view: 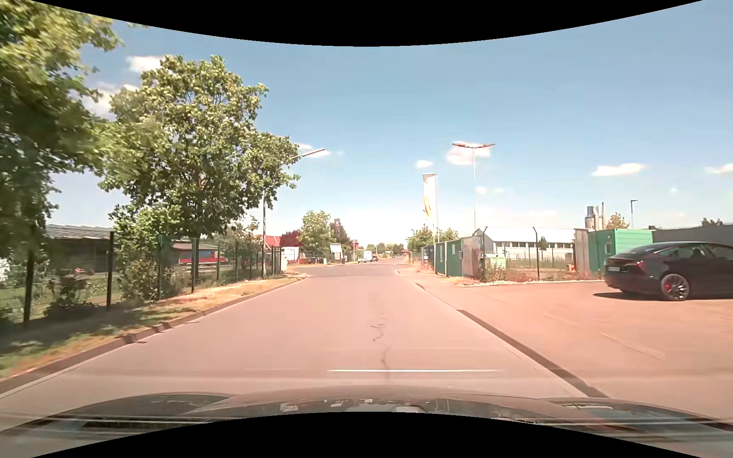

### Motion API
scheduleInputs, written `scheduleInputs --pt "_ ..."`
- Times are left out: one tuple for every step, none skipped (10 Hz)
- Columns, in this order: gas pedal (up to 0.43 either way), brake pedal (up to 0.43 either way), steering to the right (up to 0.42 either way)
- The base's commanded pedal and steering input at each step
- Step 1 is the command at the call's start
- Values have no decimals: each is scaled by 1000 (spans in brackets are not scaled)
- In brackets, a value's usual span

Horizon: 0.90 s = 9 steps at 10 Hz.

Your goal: Follow the waypoints while adhering to traffic rules and regulations

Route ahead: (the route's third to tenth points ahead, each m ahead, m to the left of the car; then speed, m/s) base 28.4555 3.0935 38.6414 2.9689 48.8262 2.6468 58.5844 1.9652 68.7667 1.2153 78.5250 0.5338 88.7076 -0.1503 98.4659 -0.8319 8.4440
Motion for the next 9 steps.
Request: scheduleInputs --pt "138 0 4" --pt "138 0 2" --pt "130 0 2" --pt "110 0 1" --pt "110 0 1" --pt "110 0 1" --pt "59 0 1" --pt "47 0 0" --pt "47 0 -6"
